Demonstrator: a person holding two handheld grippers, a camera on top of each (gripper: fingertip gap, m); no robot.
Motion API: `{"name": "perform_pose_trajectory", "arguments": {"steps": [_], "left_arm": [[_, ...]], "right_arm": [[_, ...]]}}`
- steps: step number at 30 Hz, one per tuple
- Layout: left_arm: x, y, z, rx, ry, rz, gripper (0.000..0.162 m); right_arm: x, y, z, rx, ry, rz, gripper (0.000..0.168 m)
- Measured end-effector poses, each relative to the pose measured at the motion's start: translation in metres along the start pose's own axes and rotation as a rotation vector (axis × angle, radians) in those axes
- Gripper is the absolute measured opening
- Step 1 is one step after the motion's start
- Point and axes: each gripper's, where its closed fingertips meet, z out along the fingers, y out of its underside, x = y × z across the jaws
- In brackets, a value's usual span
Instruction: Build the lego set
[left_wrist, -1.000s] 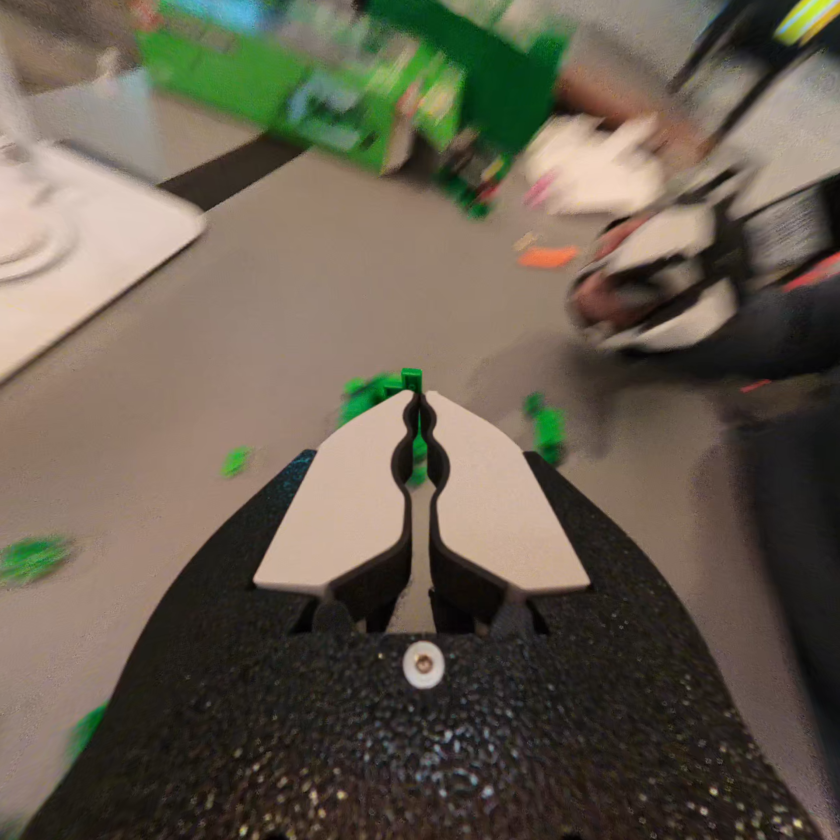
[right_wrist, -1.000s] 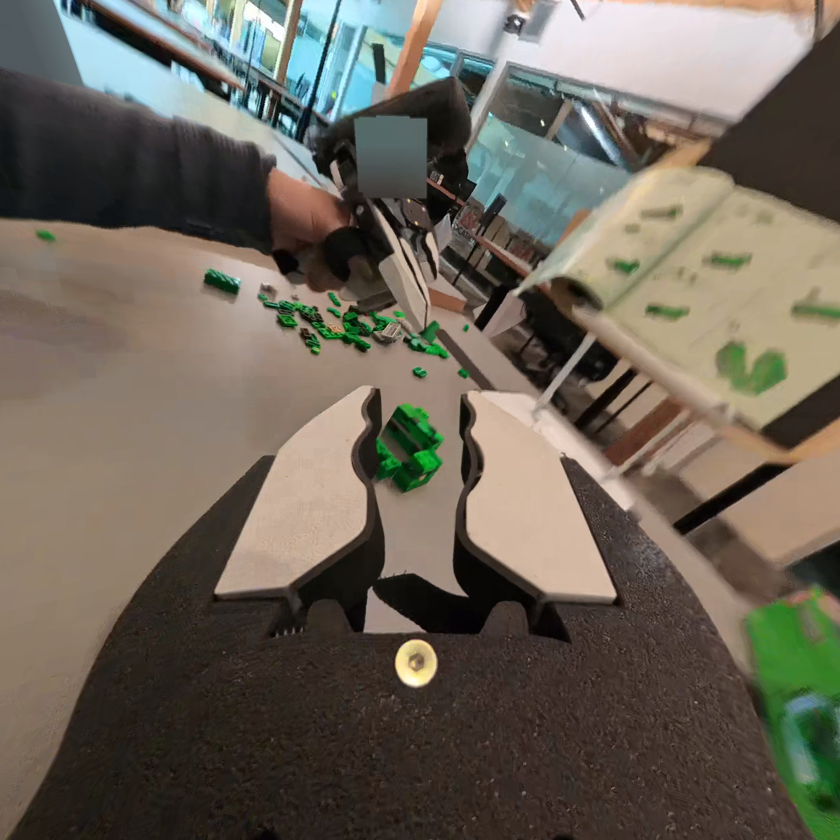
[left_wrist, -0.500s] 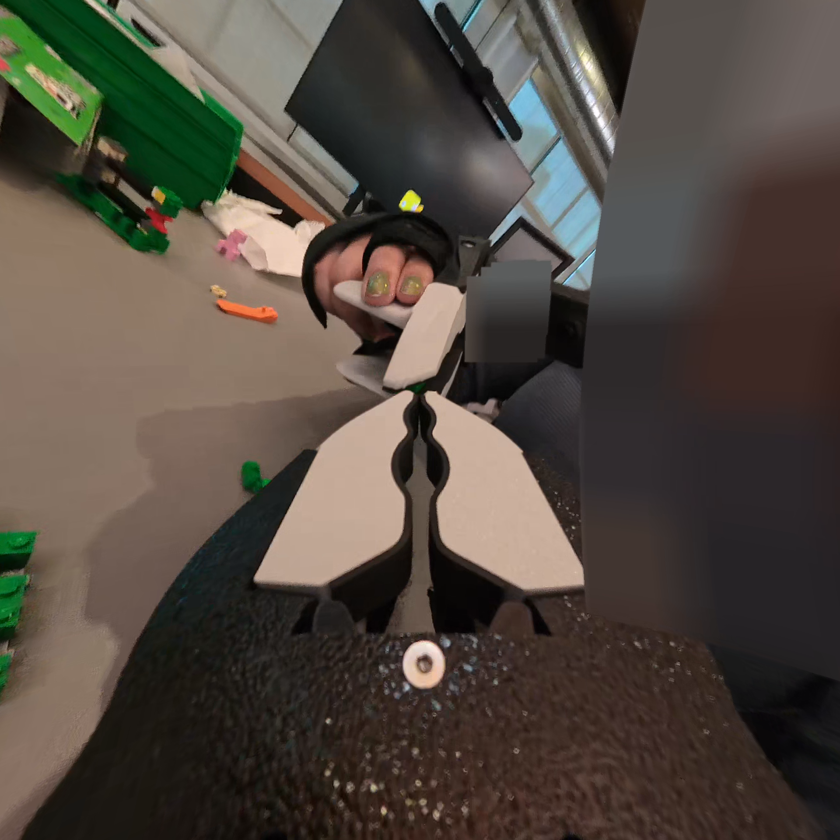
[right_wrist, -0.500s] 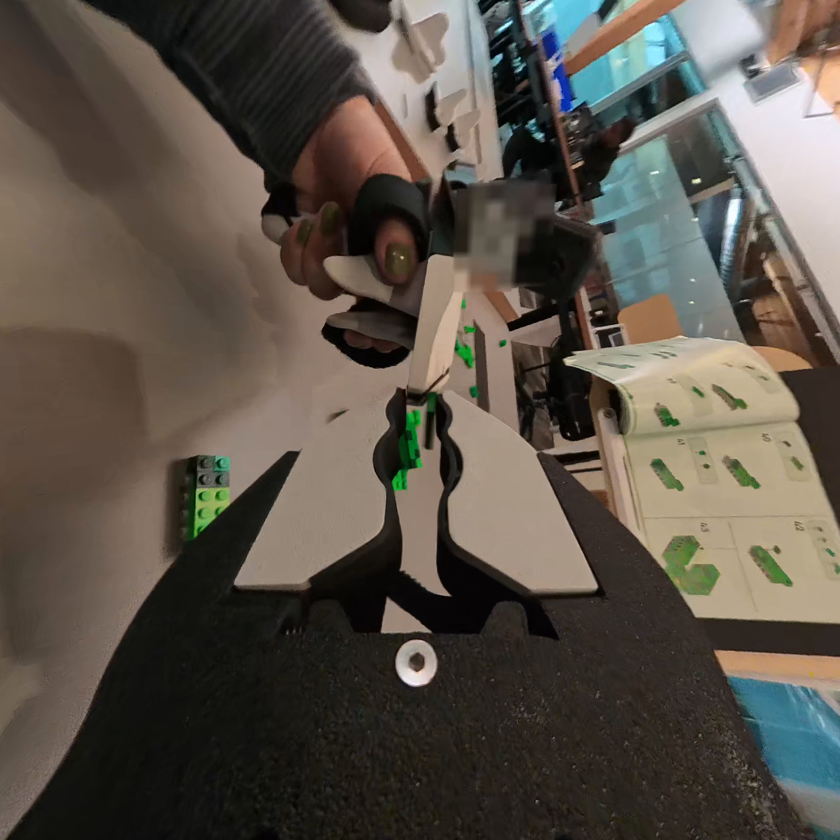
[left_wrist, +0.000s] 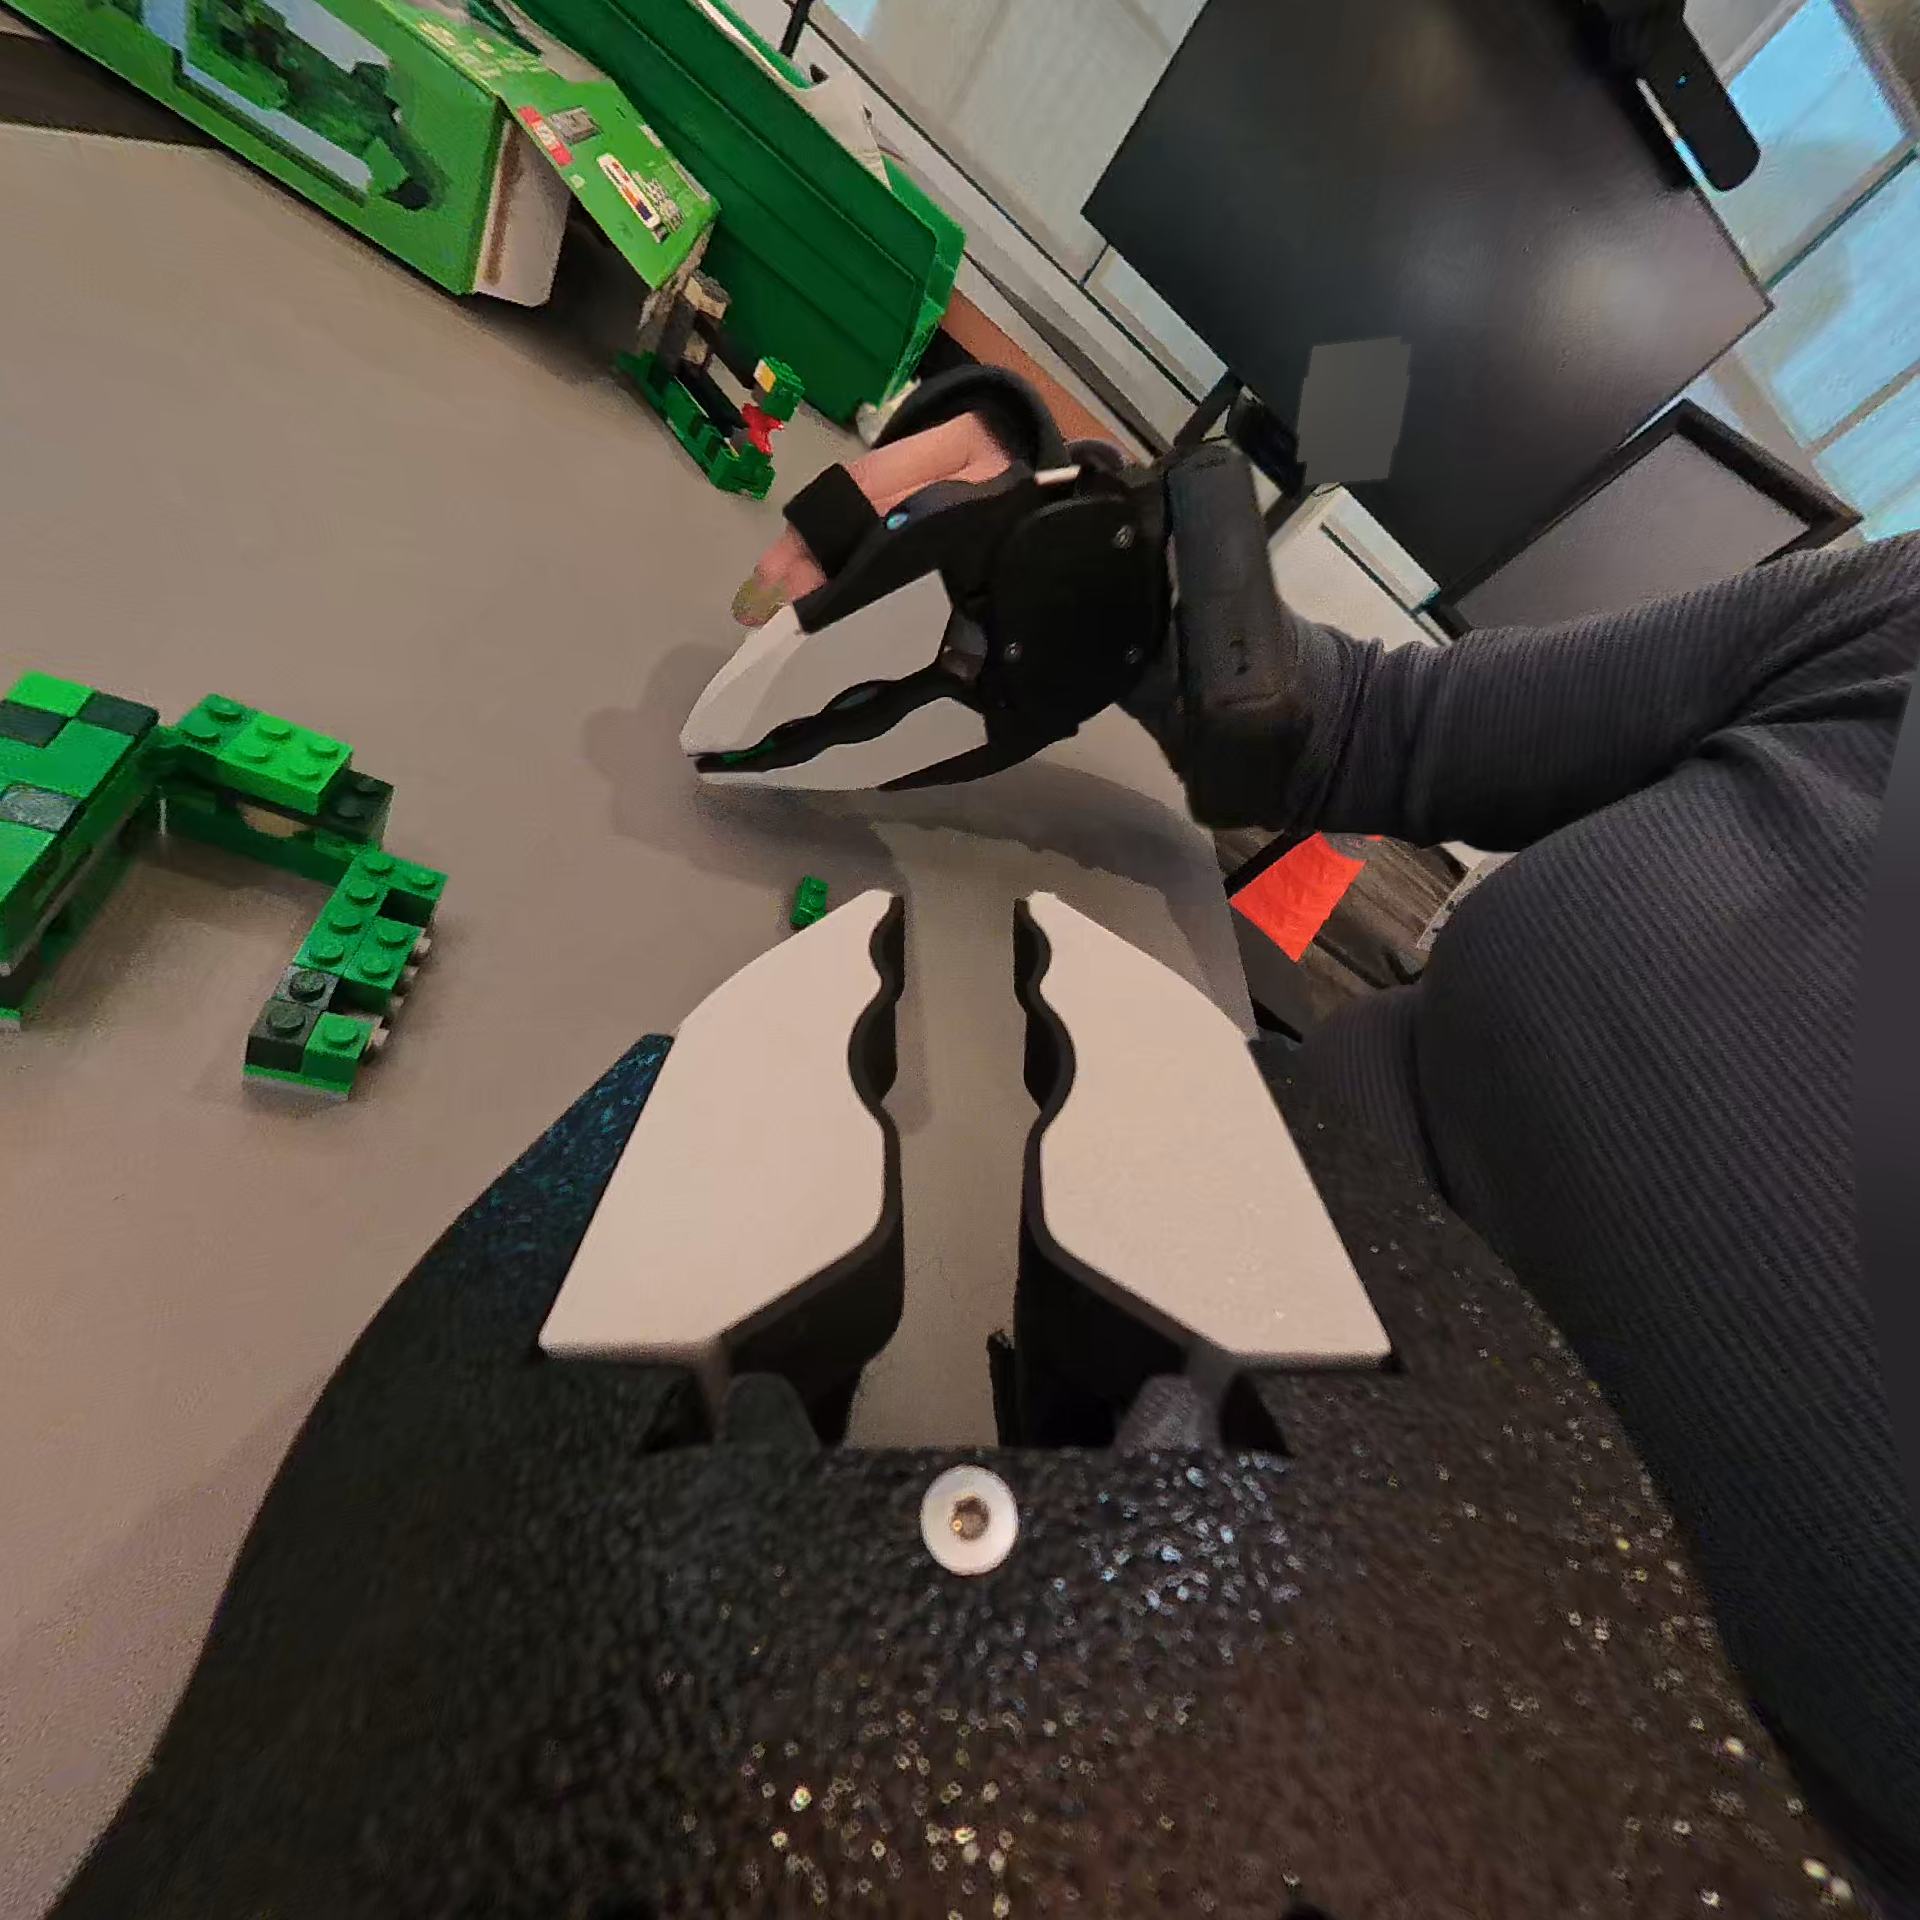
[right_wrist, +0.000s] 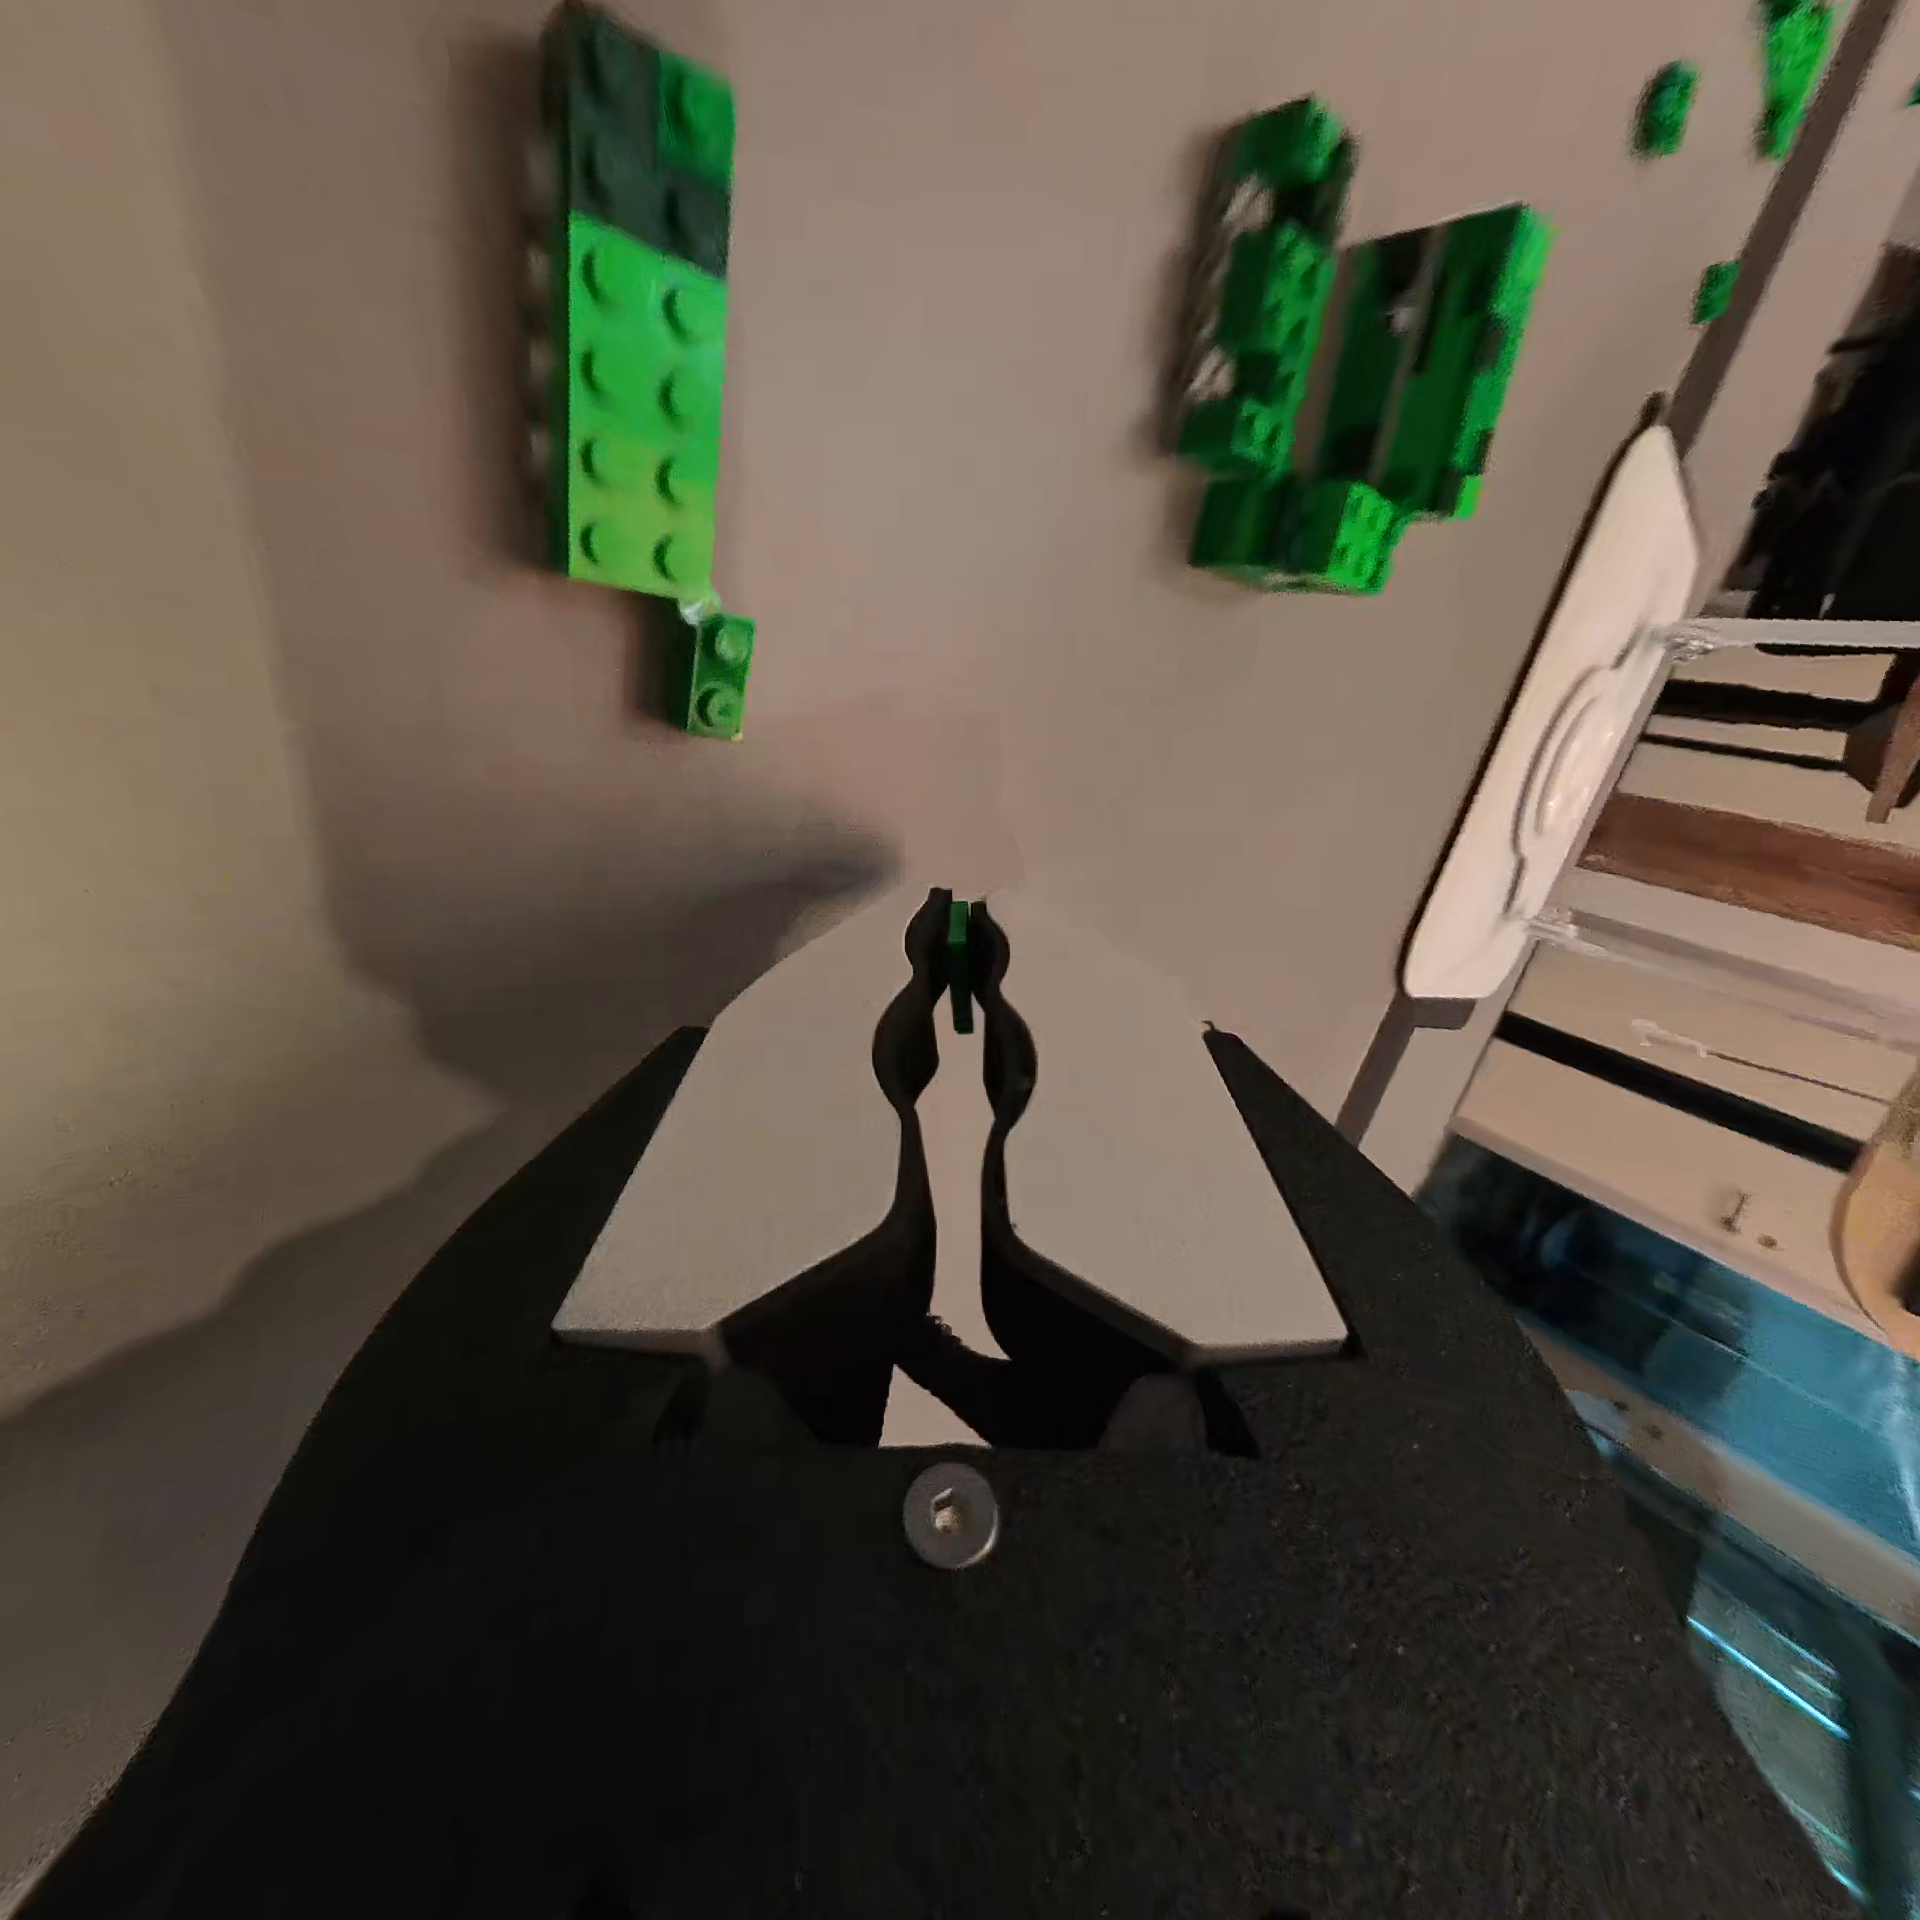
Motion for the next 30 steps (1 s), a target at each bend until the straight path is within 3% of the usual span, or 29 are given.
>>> {"name": "perform_pose_trajectory", "arguments": {"steps": [9,21,26,30], "left_arm": [[-0.002,-0.002,-0.007,0.022,-0.012,-0.002,0.018],[0.000,0.002,-0.006,-0.004,-0.021,0.014,0.013],[0.002,0.005,-0.004,-0.016,-0.017,0.031,0.013],[-0.001,-0.001,-0.011,0.020,-0.049,0.060,0.014]], "right_arm": [[-0.006,0.000,-0.003,-0.025,-0.024,-0.051,0.021],[-0.018,-0.001,-0.026,-0.020,-0.130,0.094,0.081],[-0.039,-0.007,-0.041,0.157,-0.281,0.326,0.091],[-0.023,-0.026,-0.074,0.516,-0.373,0.696,0.098]]}}
